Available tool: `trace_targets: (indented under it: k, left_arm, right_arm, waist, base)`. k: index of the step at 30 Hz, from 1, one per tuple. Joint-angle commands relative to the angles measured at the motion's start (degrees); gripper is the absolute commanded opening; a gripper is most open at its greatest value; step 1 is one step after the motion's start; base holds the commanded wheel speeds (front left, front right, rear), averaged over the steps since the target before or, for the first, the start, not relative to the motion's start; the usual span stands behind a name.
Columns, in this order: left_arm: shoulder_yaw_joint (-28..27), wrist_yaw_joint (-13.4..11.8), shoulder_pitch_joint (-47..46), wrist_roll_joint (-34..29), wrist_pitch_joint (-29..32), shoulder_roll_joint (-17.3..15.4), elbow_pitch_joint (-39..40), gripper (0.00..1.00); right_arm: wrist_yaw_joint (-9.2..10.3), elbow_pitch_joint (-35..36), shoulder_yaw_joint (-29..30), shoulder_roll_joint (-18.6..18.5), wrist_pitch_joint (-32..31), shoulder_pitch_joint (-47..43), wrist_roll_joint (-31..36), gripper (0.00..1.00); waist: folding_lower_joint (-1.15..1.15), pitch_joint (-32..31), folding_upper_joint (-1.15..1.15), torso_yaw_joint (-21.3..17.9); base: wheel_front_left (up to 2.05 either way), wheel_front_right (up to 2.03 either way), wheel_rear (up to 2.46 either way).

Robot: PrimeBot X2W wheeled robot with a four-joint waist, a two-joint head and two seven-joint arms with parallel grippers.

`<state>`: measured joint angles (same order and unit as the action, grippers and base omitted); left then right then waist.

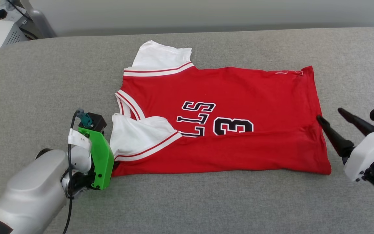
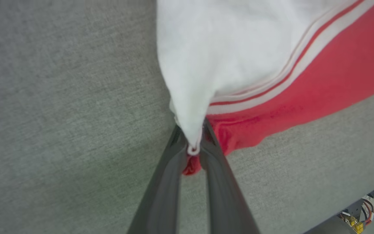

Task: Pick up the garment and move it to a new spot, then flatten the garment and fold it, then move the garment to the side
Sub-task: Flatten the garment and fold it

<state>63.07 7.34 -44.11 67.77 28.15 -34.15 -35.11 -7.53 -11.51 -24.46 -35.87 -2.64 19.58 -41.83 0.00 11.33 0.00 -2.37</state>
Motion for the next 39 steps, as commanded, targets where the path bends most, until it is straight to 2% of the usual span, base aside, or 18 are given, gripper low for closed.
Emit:
trace_targets:
  k: [1, 6, 9, 13, 15, 19, 25, 30, 34, 37, 39]
  left_arm:
    - [0.6, 0.1, 1.5, -0.8, -1.7, 0.3, 1.3, 0.00]
    - [0.4, 0.1, 1.0, -1.5, -5.6, -1.9, 5.8, 0.00]
    - [0.3, 0.1, 0.8, -2.1, -7.0, -3.1, 8.2, 0.00]
    - [0.6, 0.0, 0.9, -3.0, -7.6, -4.2, 10.7, 0.00]
    - [0.6, -0.3, 0.9, -3.4, -7.8, -4.5, 11.7, 0.00]
    - [0.8, -0.9, 1.0, -4.1, -8.3, -4.7, 13.1, 0.00]
    - [0.7, -1.4, 1.0, -4.2, -8.6, -5.0, 14.2, 0.00]
    - [0.6, -1.5, 1.7, -3.9, -9.2, -5.0, 14.0, 0.00]
    - [0.7, -1.5, 2.7, -3.4, -9.8, -4.9, 13.5, 0.00]
    - [0.7, -1.5, 3.6, -2.9, -10.3, -5.0, 12.9, 0.00]
    - [0.5, -1.6, 4.3, -2.5, -10.9, -5.1, 12.6, 0.00]
  right_arm:
    - [0.04, 0.3, 0.6, -1.1, -1.0, 1.6, 0.9, 1.00]
    - [0.04, 1.6, 0.6, -4.3, -8.9, 3.5, 1.0, 1.00]
    - [0.04, 2.3, -0.2, -6.2, -17.5, 3.5, -0.7, 1.00]
    - [0.04, 1.8, -0.7, -7.2, -28.0, 2.8, -5.1, 1.00]
    - [0.04, 0.9, -0.5, -7.0, -31.1, 2.4, -6.6, 1.00]
    - [0.04, -2.2, -0.1, -5.6, -33.5, 2.3, -6.6, 1.00]
    - [0.04, -8.9, -0.8, -1.3, -32.5, 2.7, -5.3, 1.00]
    - [0.04, -14.4, -3.3, 2.5, -31.7, 1.5, -6.1, 1.00]
    - [0.04, -16.7, -5.9, 3.5, -30.5, 0.3, -6.9, 1.00]
    - [0.04, -16.7, -6.7, 3.0, -27.8, 0.8, -7.3, 0.00]
    - [0.04, -16.1, -7.1, 2.2, -25.8, 1.3, -7.3, 0.00]
  waist:
    - [0.00, -0.8, 0.00, 0.4]
    - [0.00, -1.9, 0.00, 1.2]
    - [0.00, -2.1, 0.00, 1.5]
    - [0.00, -1.8, 0.00, 1.9]
    - [0.00, -1.3, 0.00, 2.2]
    - [0.00, -0.2, 0.00, 2.6]
    - [0.00, 1.4, 0.00, 3.2]
    - [0.00, 2.2, 0.00, 3.5]
    - [0.00, 2.2, 0.00, 3.5]
    - [0.00, 1.5, 0.00, 3.2]
    - [0.00, 0.8, 0.00, 3.0]
  base:
    - [0.00, 0.00, 0.00]
    - [0.00, 0.00, 0.00]
    - [0.00, 0.00, 0.00]
    - [0.00, 0.00, 0.00]
    - [0.00, 0.00, 0.00]
    - [0.00, 0.00, 0.00]
    - [0.00, 0.00, 0.00]
    - [0.00, 0.00, 0.00]
    - [0.00, 0.00, 0.00]
    - [0.00, 0.00, 0.00]
    - [0.00, 0.00, 0.00]
